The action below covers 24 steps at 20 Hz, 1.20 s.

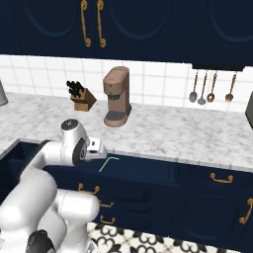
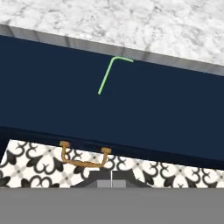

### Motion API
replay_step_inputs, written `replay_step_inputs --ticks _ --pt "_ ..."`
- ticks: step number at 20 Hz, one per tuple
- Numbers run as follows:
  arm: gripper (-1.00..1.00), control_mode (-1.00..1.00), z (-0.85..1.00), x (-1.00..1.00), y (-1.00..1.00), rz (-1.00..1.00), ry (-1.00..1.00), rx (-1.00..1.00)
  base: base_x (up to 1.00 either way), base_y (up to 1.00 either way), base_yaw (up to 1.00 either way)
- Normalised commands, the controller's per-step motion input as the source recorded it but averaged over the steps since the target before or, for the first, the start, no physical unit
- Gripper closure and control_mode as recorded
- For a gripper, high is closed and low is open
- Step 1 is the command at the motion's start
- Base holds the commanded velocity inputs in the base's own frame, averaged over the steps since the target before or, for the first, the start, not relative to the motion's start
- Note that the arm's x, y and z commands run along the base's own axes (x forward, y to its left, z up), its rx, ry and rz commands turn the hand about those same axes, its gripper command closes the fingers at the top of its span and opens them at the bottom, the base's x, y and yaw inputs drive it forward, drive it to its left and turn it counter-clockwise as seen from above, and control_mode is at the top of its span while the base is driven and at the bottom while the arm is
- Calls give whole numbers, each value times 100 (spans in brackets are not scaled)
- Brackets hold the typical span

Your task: Take a straw from the drawer in front and place it inside the glass cup on the dining counter.

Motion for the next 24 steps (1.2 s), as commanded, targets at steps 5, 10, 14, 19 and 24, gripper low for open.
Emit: replay_step_inputs --ticks 5,10,14,19,24 --pt "100 -100 -55 19 -8 0 3 0 0 0 0" --pt "100 -100 -57 10 -9 0 0 0 0 0 0" --pt "100 -100 -63 1 -25 -1 0 3 0 0 0" --pt "100 -100 -56 5 -26 -2 0 3 0 0 0" --pt "100 -100 -50 4 -14 -1 -1 1 0 0 0"
